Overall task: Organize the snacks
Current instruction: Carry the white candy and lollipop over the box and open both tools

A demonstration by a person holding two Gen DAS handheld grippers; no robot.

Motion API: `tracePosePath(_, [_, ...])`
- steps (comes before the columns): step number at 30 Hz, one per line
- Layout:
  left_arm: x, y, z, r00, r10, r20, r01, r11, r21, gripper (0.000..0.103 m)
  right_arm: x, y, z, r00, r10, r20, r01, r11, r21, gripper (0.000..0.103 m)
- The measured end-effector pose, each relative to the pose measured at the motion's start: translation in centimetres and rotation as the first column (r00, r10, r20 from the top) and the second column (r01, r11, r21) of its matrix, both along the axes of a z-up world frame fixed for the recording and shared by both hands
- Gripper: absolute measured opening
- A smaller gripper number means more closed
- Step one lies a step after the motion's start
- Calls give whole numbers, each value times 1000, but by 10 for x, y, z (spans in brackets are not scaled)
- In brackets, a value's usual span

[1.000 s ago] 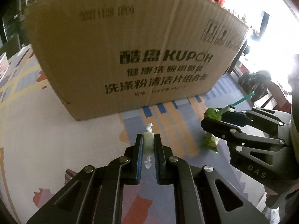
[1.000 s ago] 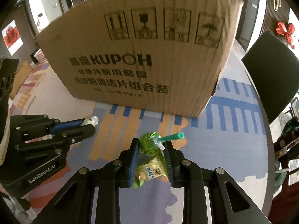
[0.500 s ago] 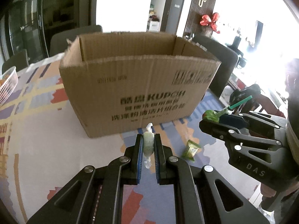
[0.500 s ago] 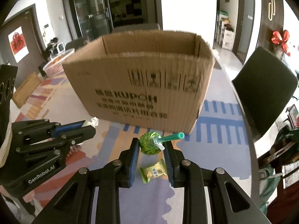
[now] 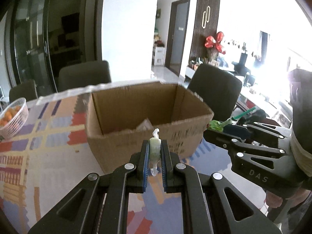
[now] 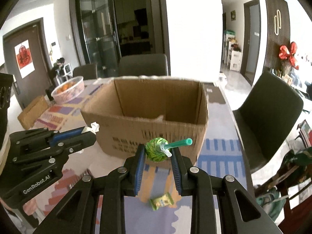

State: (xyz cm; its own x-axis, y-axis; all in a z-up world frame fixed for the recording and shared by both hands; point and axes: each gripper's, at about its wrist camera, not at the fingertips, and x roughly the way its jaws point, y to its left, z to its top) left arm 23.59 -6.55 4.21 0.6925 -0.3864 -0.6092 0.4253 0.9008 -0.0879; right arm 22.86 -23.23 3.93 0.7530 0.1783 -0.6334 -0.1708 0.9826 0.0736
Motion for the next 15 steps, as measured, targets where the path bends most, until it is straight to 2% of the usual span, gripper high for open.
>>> tracePosePath(7, [6, 2, 27, 998, 6, 64, -5, 1000, -16, 13, 6, -2, 31, 997, -7, 80, 6, 1000, 14, 28])
tracePosePath(15, [21, 4, 43, 996, 18, 89, -15, 999, -30, 13, 21, -2, 55, 991, -18, 133, 15, 1000, 22, 28])
